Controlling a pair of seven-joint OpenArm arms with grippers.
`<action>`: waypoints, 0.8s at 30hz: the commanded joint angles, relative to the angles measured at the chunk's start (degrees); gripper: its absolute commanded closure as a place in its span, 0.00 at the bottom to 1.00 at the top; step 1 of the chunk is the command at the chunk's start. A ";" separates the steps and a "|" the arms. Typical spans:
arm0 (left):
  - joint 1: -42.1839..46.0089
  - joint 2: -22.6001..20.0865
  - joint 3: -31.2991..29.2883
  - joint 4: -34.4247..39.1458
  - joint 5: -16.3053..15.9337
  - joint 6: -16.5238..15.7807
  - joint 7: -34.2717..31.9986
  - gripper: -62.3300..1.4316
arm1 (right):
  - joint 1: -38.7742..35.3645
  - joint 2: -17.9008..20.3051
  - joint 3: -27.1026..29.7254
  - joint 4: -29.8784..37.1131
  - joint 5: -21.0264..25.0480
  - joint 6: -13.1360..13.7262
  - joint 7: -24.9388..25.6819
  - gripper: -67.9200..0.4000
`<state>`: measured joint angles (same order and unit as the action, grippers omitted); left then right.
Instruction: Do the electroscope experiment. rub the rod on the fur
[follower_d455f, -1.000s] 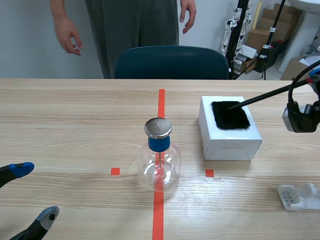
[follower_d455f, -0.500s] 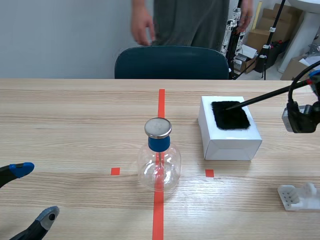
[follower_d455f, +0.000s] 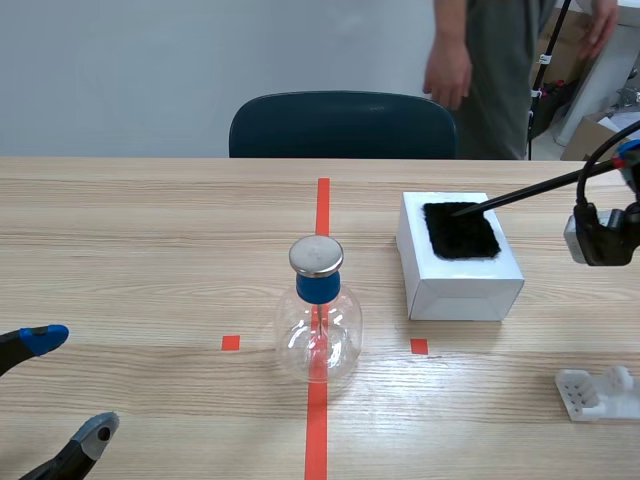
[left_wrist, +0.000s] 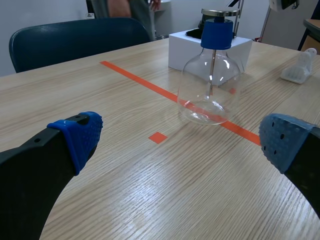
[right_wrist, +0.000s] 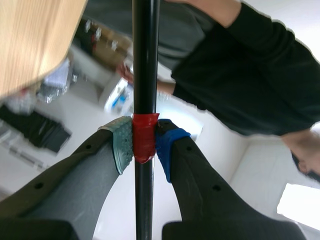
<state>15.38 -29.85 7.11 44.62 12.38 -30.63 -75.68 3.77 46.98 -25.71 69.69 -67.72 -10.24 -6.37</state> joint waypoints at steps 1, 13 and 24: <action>-0.15 -0.35 -0.07 0.70 -0.57 -0.15 -0.87 0.00 | 0.68 1.07 0.24 0.31 0.42 -0.39 -2.25 0.99; -0.15 -0.35 -0.07 0.70 -0.57 -0.15 -0.87 0.00 | 0.68 1.14 0.24 0.31 -1.14 -0.39 1.68 0.99; -0.15 -0.35 -0.07 0.70 -0.57 -0.15 -0.87 0.00 | 0.68 1.27 0.24 0.31 -2.19 -0.39 7.41 0.99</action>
<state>15.38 -29.85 7.11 44.62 12.38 -30.63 -75.66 3.90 47.16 -25.61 69.65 -68.99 -10.79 0.54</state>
